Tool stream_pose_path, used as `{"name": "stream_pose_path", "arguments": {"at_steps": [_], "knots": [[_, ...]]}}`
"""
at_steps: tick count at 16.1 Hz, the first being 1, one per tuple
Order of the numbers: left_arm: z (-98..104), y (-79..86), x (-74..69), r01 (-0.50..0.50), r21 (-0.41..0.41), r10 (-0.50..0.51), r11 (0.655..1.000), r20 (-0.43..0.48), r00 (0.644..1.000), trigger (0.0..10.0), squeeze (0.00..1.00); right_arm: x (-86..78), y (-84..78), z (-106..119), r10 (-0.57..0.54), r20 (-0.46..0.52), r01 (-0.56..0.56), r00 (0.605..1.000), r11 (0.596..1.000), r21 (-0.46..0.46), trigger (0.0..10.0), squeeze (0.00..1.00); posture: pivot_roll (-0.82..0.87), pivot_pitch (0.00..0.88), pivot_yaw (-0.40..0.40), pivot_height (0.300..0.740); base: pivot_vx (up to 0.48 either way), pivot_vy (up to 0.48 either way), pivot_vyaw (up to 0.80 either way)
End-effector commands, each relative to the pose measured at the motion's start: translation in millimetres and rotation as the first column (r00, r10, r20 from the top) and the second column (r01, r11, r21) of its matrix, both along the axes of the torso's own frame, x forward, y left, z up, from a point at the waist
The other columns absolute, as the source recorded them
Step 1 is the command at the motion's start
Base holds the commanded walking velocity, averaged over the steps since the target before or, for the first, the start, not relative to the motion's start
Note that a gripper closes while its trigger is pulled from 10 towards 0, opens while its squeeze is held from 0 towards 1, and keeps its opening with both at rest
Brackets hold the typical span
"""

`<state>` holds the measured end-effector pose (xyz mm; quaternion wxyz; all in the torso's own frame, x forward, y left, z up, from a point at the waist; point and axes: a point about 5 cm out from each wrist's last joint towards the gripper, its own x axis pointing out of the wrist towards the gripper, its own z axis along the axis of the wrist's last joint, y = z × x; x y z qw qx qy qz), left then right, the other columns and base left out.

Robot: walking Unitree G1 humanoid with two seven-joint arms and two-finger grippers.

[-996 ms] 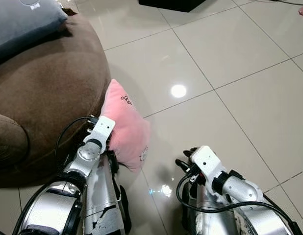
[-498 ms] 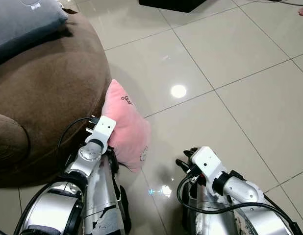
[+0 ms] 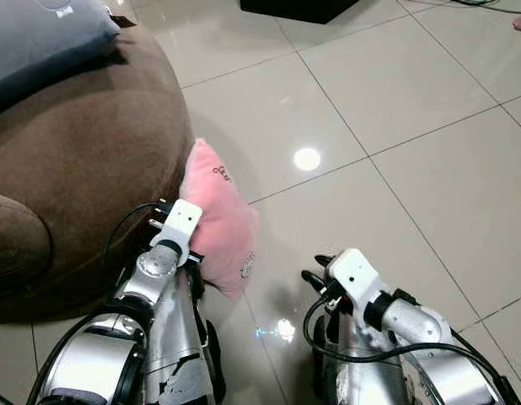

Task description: Move the pillow to the sofa from floor

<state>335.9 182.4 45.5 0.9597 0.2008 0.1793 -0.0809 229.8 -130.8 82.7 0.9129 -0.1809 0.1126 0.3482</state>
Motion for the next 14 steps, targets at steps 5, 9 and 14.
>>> {"name": "stream_pose_path", "arguments": {"at_steps": [5, 9, 14], "knots": [[27, -35.1, 14.6, 0.136, -0.295, -0.106, 0.946, 0.116, 0.988, 0.0, 0.00, 1.6, 3.2, -3, -0.038, 0.006, 0.038, 0.999, 0.998, 0.041, 10.0, 0.00, -0.05, 0.160, 0.033, 0.510, 0.000, 0.000, 0.00], [104, -29.5, 29.2, 0.238, -0.401, -0.049, 0.885, 0.428, 0.903, 0.0, 0.00, 2.5, 4.4, 34, -0.229, 0.138, 0.199, 0.964, 0.959, 0.200, 10.0, 0.00, -0.06, 0.101, 0.052, 0.510, 0.000, 0.000, 0.00], [160, -39.2, -10.0, 0.339, -0.376, -0.062, 0.862, 0.586, 0.808, 10.0, 0.00, 10.6, -9.8, 79, -0.529, 0.221, 0.429, 0.820, 0.822, 0.375, 10.0, 0.00, -0.09, 0.052, 0.059, 0.550, 0.000, 0.000, 0.00]]}}
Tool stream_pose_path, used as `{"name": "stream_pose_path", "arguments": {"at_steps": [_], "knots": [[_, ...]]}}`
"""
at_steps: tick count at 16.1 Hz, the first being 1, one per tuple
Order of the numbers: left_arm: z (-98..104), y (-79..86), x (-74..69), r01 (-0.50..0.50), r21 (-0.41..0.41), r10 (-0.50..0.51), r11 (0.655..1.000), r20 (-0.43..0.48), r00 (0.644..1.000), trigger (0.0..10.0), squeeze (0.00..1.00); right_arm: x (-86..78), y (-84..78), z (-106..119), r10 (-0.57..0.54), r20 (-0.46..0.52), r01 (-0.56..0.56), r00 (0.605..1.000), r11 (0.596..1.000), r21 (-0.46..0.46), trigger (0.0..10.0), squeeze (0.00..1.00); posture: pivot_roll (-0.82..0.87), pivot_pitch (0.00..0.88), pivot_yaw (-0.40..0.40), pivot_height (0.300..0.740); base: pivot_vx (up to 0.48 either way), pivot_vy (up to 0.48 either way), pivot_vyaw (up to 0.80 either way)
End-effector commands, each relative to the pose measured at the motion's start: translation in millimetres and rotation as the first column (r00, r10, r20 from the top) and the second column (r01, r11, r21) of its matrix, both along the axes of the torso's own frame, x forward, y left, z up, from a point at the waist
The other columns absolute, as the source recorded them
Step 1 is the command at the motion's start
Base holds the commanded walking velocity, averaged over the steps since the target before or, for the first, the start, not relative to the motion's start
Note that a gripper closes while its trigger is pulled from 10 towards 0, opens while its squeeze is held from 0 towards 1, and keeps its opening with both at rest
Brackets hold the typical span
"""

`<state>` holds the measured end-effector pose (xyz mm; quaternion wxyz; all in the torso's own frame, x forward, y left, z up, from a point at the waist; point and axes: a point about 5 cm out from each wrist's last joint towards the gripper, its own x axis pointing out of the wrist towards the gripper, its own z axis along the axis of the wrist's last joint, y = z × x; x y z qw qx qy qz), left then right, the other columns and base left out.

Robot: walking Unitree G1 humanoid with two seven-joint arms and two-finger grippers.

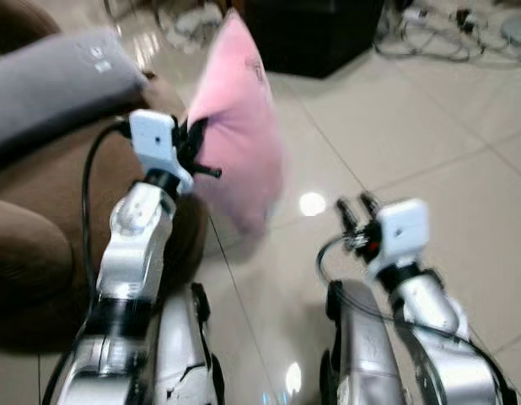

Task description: Move the pillow to the sofa from floor

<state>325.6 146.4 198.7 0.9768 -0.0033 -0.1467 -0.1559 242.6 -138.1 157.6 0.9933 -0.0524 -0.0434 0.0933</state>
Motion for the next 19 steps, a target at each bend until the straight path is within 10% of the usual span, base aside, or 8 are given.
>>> {"name": "stream_pose_path", "arguments": {"at_steps": [1, 19], "knots": [[8, -12.8, -8.9, 0.033, 0.020, -0.034, 0.999, 0.031, 0.999, 10.0, 0.00, 1.7, -5.3, 9, -0.046, 0.025, 0.046, 0.999, 0.999, 0.010, 10.0, 0.00, -0.09, 0.029, 0.055, 0.560, 0.000, 0.000, 0.00], [-22, -23.3, -22.7, -0.082, 0.109, 0.094, 0.991, -0.110, 0.989, 10.0, 0.00, 21.2, -21.2, 5, -0.153, -0.073, 0.152, 0.986, 0.988, -0.012, 10.0, 0.00, -0.08, 0.000, 0.033, 0.735, 0.000, 0.000, 0.00]]}}
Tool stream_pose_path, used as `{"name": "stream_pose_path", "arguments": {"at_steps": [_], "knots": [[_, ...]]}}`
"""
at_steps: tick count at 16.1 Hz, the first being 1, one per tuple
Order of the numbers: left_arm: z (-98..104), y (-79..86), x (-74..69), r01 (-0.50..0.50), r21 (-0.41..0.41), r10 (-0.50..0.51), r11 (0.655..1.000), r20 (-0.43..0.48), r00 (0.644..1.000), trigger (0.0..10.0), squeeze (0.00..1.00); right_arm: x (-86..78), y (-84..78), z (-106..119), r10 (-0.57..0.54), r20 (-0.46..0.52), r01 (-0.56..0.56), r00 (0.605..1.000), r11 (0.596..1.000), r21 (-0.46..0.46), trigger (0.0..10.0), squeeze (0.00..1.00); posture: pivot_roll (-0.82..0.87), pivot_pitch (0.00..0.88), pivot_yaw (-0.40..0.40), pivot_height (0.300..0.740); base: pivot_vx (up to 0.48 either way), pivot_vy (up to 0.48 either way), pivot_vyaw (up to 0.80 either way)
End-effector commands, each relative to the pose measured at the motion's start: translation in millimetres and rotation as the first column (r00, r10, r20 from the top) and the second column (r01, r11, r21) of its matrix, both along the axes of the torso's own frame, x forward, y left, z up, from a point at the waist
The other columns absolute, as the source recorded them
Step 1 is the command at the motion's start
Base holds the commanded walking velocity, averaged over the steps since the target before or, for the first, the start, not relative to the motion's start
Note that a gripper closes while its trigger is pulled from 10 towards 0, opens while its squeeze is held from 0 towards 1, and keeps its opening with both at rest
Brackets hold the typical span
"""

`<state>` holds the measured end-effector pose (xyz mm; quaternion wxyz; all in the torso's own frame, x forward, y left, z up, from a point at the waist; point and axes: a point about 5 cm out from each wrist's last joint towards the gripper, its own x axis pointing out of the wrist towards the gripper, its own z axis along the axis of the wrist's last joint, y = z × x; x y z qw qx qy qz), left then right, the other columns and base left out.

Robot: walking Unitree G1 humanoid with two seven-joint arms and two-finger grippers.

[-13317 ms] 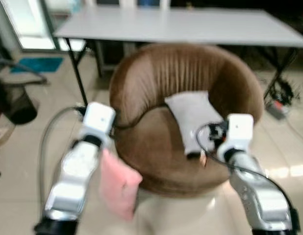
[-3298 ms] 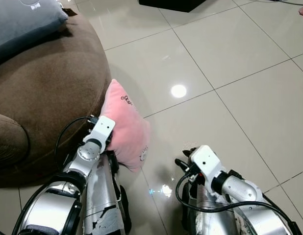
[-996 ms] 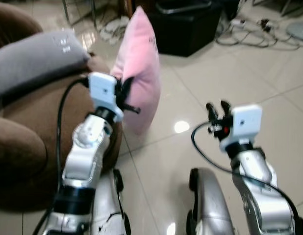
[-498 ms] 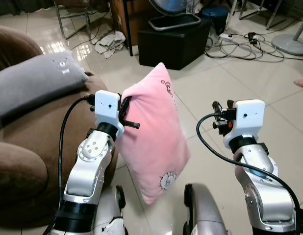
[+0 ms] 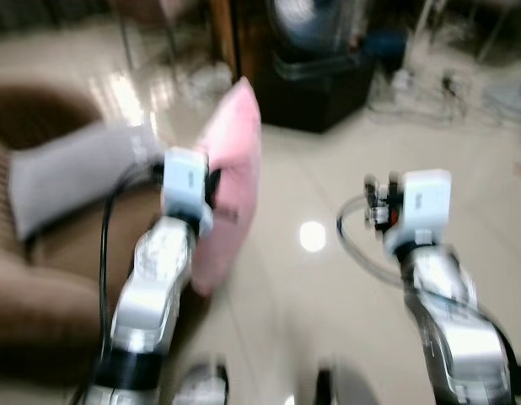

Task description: Move the pillow to the sofa from floor

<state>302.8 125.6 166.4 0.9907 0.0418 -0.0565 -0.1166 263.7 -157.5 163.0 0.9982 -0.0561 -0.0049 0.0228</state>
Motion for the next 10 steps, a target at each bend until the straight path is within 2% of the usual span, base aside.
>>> {"name": "stream_pose_path", "arguments": {"at_steps": [1, 7, 9, 10], "knots": [[10, -2.2, 0.6, 0.003, 0.005, -0.004, 1.000, 0.054, 0.999, 10.0, 0.00, 0.8, -1.6, -1, -0.006, -0.009, 0.006, 1.000, 1.000, 0.002, 10.0, 0.00, -0.08, 0.000, 0.031, 0.740, 0.000, 0.000, 0.00], [11, -2.4, 2.7, 0.006, 0.020, -0.007, 1.000, 0.059, 0.998, 10.0, 0.00, 0.9, -0.8, -7, -0.003, -0.034, 0.003, 0.999, 1.000, 0.003, 10.0, 0.00, -0.08, 0.000, 0.033, 0.740, 0.000, 0.000, 0.00], [10, -2.8, 6.5, 0.010, 0.037, -0.012, 0.999, 0.056, 0.998, 10.0, 0.00, -0.4, 0.7, -17, 0.000, -0.080, -0.005, 0.997, 0.998, -0.057, 10.0, 0.00, -0.08, 0.000, 0.036, 0.740, 0.287, 0.000, 0.00], [11, -3.3, 7.8, 0.013, 0.038, -0.015, 0.999, 0.057, 0.998, 10.0, 0.00, -1.5, 1.3, -18, 0.002, -0.087, -0.008, 0.996, 0.998, -0.066, 10.0, 0.00, -0.08, 0.000, 0.040, 0.740, 0.337, 0.000, 0.80]]}}
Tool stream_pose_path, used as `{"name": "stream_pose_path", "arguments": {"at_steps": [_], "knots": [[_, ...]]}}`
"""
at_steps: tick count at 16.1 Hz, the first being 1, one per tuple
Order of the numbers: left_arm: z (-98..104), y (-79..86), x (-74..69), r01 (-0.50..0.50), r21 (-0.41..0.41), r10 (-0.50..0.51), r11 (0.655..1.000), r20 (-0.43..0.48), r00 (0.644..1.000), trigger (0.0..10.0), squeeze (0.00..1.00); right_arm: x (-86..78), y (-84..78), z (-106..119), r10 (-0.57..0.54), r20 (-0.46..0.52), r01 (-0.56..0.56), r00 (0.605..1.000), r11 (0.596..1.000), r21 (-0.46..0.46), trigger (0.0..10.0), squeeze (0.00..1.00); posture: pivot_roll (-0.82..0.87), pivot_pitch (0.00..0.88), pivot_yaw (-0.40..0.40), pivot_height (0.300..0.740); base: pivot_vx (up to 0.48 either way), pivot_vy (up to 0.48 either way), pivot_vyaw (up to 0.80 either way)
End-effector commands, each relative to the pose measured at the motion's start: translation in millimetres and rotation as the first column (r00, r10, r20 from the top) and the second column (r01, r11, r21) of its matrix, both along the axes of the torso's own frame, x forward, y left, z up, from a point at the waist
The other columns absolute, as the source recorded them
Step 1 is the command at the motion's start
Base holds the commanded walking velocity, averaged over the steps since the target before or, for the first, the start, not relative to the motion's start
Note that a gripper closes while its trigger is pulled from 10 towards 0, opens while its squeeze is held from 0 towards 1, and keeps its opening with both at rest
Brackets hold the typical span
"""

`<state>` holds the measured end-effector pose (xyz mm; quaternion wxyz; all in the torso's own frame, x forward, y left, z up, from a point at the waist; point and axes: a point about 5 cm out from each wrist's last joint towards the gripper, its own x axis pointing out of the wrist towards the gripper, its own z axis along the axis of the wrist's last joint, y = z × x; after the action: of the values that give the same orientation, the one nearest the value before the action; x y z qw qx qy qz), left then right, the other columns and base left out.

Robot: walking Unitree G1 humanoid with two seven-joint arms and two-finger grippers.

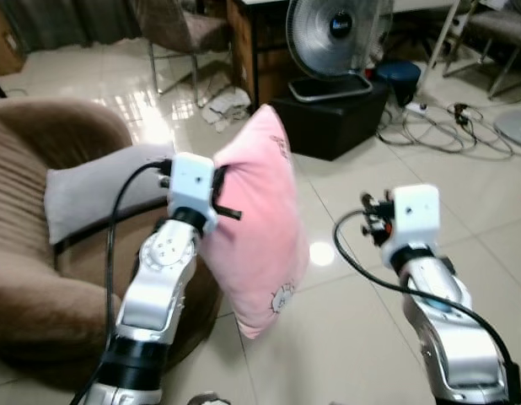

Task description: Move the pillow to the sofa from floor

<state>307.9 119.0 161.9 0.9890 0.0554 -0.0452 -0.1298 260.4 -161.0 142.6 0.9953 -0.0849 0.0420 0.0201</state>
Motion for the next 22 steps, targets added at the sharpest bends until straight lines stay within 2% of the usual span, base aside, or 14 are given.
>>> {"name": "stream_pose_path", "arguments": {"at_steps": [1, 14, 15, 17, 19, 22], "knots": [[15, 2.5, 3.0, -0.006, 0.008, 0.005, 1.000, 0.075, 0.997, 10.0, 0.00, 1.5, 4.6, 2, 0.018, 0.002, -0.018, 1.000, 1.000, -0.006, 10.0, 0.00, -0.08, 0.000, 0.042, 0.740, 0.337, 0.000, 0.80], [12, -0.2, 5.1, 0.001, 0.023, -0.002, 1.000, 0.063, 0.998, 10.0, 0.00, -0.9, 6.1, -3, 0.045, -0.016, -0.045, 0.999, 0.999, -0.024, 10.0, 0.00, -0.09, 0.000, 0.042, 0.740, 0.337, 0.000, 0.80], [11, -1.5, 5.4, 0.011, 0.021, -0.012, 1.000, 0.050, 0.999, 10.0, 0.00, -1.1, 5.3, -4, 0.035, -0.014, -0.035, 0.999, 0.999, 0.000, 10.0, 0.00, -0.09, 0.000, 0.041, 0.740, 0.315, 0.000, 0.42], [1, -13.6, 6.2, 0.106, 0.047, -0.106, 0.993, 0.014, 0.994, 10.0, 0.00, -0.9, 0.4, -6, 0.010, -0.024, -0.010, 1.000, 1.000, 0.005, 10.0, 0.00, -0.09, 0.000, 0.038, 0.740, 0.000, 0.000, 0.00], [0, -17.2, 8.4, 0.124, 0.059, -0.126, 0.990, 0.022, 0.992, 10.0, 0.00, -1.0, -0.1, -6, 0.008, -0.025, -0.007, 1.000, 1.000, 0.004, 10.0, 0.00, -0.09, 0.000, 0.038, 0.740, 0.000, 0.000, 0.00], [-5, -27.1, 20.3, 0.154, 0.085, -0.155, 0.984, 0.004, 0.988, 10.0, 0.00, -2.1, -2.9, -7, -0.012, -0.025, 0.012, 1.000, 1.000, 0.001, 10.0, 0.00, -0.10, 0.006, 0.055, 0.740, 0.000, 0.000, 0.00]]}}
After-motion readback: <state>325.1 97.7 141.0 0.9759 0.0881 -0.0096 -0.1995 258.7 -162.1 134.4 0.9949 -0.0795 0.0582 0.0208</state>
